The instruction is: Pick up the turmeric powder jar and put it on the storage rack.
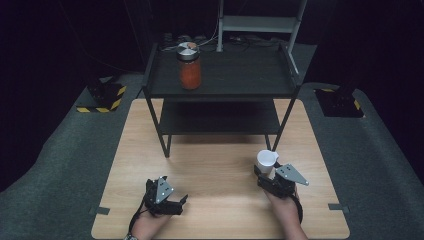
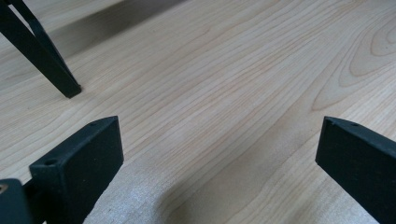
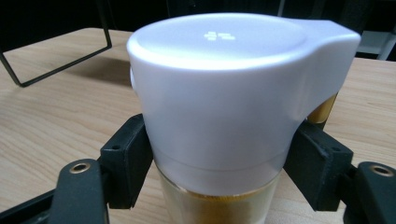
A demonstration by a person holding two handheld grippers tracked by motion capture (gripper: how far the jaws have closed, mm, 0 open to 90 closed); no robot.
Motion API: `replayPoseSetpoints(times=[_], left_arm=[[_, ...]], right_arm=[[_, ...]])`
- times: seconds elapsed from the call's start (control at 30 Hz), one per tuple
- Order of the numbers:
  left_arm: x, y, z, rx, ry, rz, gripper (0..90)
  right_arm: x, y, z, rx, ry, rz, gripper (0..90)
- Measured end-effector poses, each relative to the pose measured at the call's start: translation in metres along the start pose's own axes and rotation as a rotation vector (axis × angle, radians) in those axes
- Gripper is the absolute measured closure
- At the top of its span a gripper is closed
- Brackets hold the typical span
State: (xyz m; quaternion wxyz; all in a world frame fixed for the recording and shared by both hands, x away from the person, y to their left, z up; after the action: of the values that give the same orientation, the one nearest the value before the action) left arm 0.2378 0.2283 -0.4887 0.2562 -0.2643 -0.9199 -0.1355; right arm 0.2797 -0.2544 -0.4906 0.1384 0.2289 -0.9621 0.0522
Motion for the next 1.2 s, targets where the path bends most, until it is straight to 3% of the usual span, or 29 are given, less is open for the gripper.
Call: replayPoseSetpoints(times=[0.37, 0.63, 1.2], left_arm=[[0.0, 0.003, 0.0, 0.005, 0.002, 0.016, 1.0], [0.0, 0.005, 0.0, 0.014, -0.003, 0.025, 0.9], [-0.001, 0.002, -0.001, -0.01, 0.007, 0.015, 1.0]], right_arm=[[-0.001, -0.001, 0.001, -0.023, -0.014, -0.008, 29.7], [0.0, 0.006, -0.003, 0.012, -0.022, -0.028, 30.1], [0.028, 0.008, -0.017, 0.014, -0.091, -0.056, 30.0]])
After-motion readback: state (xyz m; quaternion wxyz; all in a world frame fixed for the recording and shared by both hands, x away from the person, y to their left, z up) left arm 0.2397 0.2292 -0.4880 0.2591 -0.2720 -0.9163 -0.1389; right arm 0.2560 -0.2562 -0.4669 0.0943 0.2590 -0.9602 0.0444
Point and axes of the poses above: each handheld gripper's, and its own axes: x roughly backward along the jaws, z roughly out of its underside, y roughly to its left, the point moved 4 cm from there along -x, roughly forward along the jaws, and after that the axes turned 3 degrees about x, right-handed, at the moved point
